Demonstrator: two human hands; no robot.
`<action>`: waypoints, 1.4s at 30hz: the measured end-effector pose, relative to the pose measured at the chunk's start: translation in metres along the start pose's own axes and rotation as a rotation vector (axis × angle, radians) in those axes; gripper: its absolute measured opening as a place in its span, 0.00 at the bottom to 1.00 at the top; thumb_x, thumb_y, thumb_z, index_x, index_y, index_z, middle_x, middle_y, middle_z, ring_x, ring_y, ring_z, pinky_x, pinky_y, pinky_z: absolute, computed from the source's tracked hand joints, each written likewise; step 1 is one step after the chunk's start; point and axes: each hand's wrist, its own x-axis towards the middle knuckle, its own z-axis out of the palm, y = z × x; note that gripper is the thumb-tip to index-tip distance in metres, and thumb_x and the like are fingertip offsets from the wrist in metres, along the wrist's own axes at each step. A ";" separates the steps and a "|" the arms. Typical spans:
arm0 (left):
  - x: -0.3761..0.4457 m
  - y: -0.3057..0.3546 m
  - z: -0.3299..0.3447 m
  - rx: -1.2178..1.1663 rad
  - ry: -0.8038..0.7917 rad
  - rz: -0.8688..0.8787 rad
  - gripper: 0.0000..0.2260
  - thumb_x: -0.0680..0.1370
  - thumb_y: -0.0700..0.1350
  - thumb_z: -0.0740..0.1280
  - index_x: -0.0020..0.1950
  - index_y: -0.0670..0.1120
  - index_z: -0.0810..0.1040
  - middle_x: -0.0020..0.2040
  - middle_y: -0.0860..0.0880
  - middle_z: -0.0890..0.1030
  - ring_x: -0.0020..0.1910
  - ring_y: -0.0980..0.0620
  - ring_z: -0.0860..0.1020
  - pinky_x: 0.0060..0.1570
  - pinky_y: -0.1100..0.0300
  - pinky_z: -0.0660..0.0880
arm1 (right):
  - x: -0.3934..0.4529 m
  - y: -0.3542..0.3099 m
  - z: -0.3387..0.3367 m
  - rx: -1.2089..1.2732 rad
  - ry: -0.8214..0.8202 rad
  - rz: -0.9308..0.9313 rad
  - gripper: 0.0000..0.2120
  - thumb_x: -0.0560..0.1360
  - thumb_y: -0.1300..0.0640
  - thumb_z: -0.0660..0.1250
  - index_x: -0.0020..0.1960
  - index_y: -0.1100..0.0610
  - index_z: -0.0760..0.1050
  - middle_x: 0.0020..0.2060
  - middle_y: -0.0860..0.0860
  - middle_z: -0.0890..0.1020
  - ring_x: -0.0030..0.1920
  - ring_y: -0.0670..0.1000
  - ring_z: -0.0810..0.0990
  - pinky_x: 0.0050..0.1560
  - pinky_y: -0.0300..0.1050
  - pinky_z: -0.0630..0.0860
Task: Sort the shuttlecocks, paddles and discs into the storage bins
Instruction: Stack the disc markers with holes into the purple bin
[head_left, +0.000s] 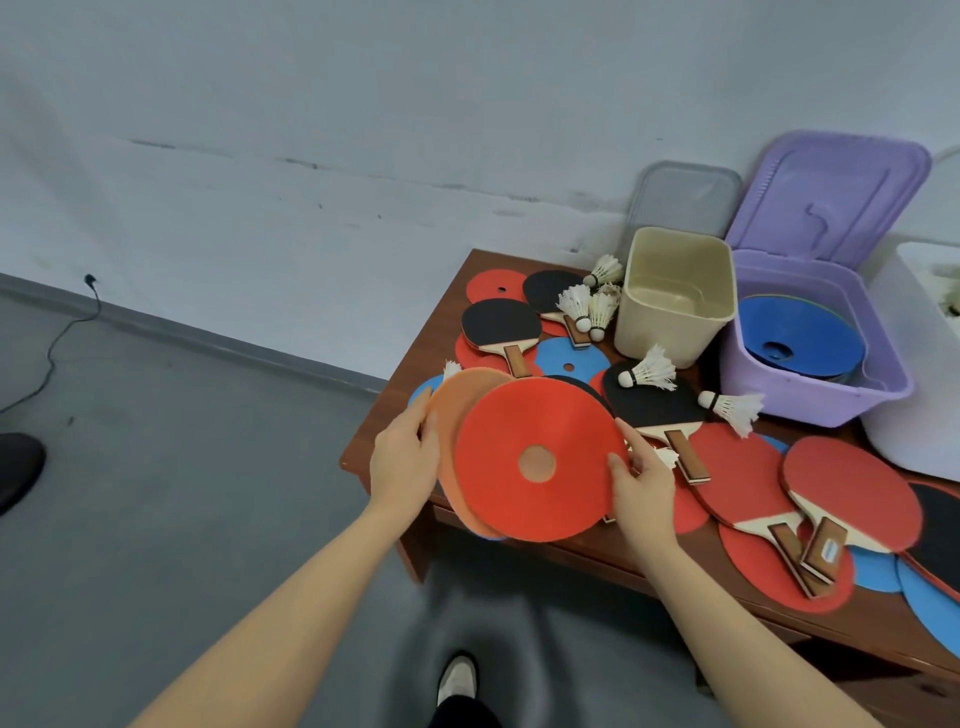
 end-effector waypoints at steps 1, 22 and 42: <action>0.002 0.003 0.003 -0.006 -0.006 0.003 0.16 0.81 0.48 0.58 0.69 0.55 0.71 0.48 0.59 0.77 0.42 0.62 0.73 0.50 0.62 0.67 | 0.003 -0.003 0.002 -0.002 -0.007 -0.010 0.20 0.78 0.64 0.60 0.67 0.49 0.70 0.52 0.45 0.78 0.46 0.39 0.76 0.43 0.29 0.72; 0.156 0.092 0.109 -0.342 -0.280 0.225 0.13 0.80 0.48 0.61 0.65 0.54 0.75 0.55 0.65 0.76 0.54 0.66 0.75 0.49 0.78 0.69 | 0.141 -0.049 -0.024 0.002 0.265 -0.134 0.19 0.76 0.59 0.64 0.65 0.49 0.69 0.58 0.47 0.75 0.57 0.47 0.75 0.58 0.42 0.73; 0.171 0.256 0.377 -0.110 -0.393 0.388 0.17 0.77 0.42 0.62 0.66 0.51 0.70 0.53 0.51 0.80 0.51 0.49 0.77 0.49 0.56 0.72 | 0.325 -0.032 -0.256 -0.245 0.428 -0.225 0.20 0.73 0.60 0.62 0.65 0.57 0.73 0.58 0.53 0.79 0.57 0.51 0.76 0.58 0.41 0.68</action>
